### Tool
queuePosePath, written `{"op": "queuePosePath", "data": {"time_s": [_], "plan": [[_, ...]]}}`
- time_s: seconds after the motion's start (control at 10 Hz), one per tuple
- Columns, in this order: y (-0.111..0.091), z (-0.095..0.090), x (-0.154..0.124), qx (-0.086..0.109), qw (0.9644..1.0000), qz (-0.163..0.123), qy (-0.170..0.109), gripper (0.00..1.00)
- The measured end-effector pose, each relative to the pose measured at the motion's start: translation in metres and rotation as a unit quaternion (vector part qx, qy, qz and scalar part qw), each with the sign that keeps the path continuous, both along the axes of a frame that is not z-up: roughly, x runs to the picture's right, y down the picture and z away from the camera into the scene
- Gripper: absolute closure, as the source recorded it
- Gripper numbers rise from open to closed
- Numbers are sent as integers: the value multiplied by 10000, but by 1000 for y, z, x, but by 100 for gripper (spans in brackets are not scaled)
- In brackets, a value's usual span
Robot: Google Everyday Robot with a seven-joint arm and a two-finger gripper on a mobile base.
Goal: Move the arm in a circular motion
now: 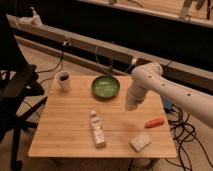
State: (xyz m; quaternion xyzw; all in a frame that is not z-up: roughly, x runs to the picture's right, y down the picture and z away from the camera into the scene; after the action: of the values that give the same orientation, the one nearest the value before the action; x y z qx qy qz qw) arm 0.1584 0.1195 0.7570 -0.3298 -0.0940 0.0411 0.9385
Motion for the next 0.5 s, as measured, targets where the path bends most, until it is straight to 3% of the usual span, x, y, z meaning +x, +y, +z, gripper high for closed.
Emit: {"op": "queuePosePath", "data": {"time_s": [0.3, 0.5], "plan": [[-7, -9, 50, -128, 9975, 225, 665, 100], [-32, 1, 103, -144, 9927, 373, 1138, 96]]}}
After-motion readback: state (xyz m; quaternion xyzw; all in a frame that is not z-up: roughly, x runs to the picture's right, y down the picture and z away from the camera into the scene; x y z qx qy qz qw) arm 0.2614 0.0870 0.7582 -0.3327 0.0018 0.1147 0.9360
